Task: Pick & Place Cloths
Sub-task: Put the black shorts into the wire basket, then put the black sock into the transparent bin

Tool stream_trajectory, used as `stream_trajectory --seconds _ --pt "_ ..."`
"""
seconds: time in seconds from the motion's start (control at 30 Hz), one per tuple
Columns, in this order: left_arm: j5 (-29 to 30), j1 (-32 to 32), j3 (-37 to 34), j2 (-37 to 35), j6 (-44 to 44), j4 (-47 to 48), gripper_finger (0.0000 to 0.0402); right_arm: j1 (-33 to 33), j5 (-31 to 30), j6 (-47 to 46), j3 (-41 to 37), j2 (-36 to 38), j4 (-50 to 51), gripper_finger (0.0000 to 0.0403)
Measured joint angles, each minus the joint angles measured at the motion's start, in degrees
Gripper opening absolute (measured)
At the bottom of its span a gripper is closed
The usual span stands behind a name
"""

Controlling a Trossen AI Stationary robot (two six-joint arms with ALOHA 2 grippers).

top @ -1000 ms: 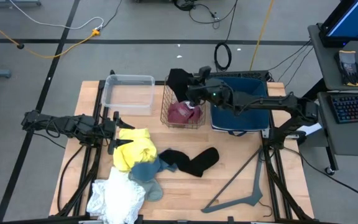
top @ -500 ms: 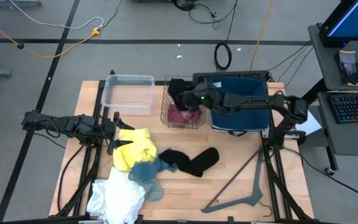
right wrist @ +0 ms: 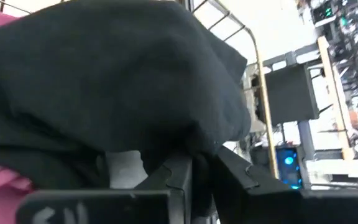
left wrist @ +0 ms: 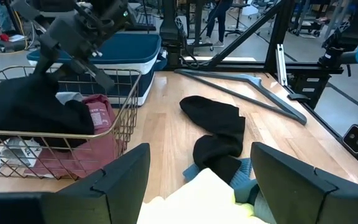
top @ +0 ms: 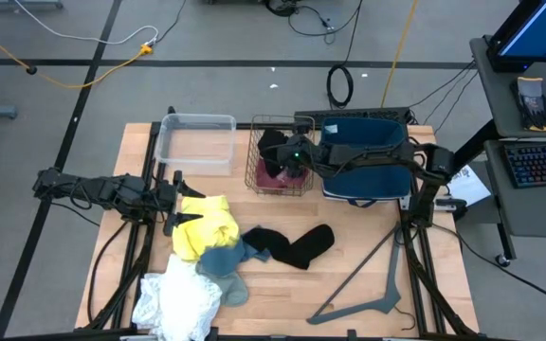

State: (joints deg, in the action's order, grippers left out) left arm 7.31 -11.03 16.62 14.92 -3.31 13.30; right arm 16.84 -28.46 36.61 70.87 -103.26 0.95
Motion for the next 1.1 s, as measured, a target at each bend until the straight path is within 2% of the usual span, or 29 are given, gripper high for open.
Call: stream_trajectory --seconds 0.3,0.53,0.77,0.93,1.1 --pt "0.0 0.0 0.0 0.0 -0.5 -0.2 0.0282 0.1 0.7 -6.9 -0.1 2.1 4.7 0.0110" --pt "-0.3 0.0 0.0 0.0 -1.4 -0.7 0.0282 1.4 9.2 -14.2 0.0 6.1 7.4 0.0187" --pt "-1.4 0.0 0.0 0.0 -1.7 -1.1 0.0282 1.6 17.1 -21.1 -0.1 12.8 15.3 0.0252" --pt "-2.8 0.0 0.0 0.0 -1.9 -1.0 0.0282 -3.3 26.5 -25.6 0.0 17.5 17.6 0.0275" --pt "-2.9 0.0 0.0 0.0 -1.7 -1.0 0.0282 -13.0 27.3 -26.6 0.0 17.7 19.7 0.0278"
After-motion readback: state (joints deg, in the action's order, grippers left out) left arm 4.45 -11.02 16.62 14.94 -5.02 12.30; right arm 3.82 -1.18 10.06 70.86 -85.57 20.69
